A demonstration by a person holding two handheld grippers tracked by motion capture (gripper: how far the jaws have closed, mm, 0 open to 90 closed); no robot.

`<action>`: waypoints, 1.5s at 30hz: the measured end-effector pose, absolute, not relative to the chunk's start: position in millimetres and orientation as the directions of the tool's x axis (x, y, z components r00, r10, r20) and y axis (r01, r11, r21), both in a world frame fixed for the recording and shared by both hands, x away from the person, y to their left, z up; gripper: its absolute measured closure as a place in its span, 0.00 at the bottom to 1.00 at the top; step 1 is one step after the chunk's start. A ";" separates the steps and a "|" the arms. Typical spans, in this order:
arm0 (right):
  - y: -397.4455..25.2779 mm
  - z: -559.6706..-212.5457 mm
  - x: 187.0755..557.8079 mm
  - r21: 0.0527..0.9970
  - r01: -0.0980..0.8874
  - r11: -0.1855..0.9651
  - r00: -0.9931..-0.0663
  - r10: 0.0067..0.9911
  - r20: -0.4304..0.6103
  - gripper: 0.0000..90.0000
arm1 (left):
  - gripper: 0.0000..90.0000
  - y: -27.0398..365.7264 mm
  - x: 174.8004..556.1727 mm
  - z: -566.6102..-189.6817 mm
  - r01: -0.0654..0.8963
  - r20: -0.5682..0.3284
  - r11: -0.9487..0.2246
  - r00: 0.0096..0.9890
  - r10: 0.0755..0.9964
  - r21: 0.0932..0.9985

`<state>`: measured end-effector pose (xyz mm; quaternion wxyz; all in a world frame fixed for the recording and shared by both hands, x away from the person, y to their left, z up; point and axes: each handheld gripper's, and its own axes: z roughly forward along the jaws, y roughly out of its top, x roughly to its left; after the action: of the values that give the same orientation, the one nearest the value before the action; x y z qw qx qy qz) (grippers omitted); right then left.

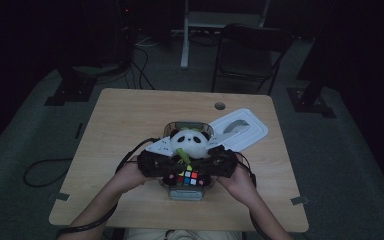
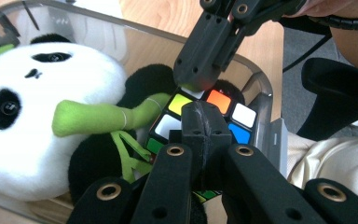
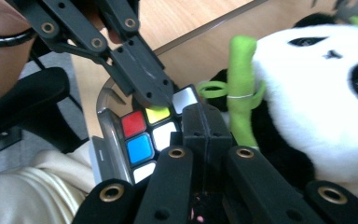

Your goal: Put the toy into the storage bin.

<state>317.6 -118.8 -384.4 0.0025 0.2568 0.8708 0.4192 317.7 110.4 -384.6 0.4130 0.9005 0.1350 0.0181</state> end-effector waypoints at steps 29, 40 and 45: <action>-98.2 -398.5 325.6 0.642 0.460 0.614 -0.854 0.504 0.130 1.00 | 1.00 92.1 324.8 -393.7 0.168 0.034 -0.742 0.968 0.249 0.649; -112.9 -381.1 313.2 0.714 0.467 0.522 -0.851 0.486 0.201 1.00 | 1.00 100.3 308.4 -374.9 0.160 -0.012 -0.667 0.975 0.222 0.728; -110.3 -386.0 315.3 0.698 0.473 0.538 -0.852 0.482 0.206 1.00 | 1.00 100.0 311.8 -383.8 0.184 -0.032 -0.678 0.972 0.231 0.712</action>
<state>315.3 -110.3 -386.0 0.0058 0.2724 0.8768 0.3962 311.8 100.0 -383.8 0.3849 0.9154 0.1135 0.0305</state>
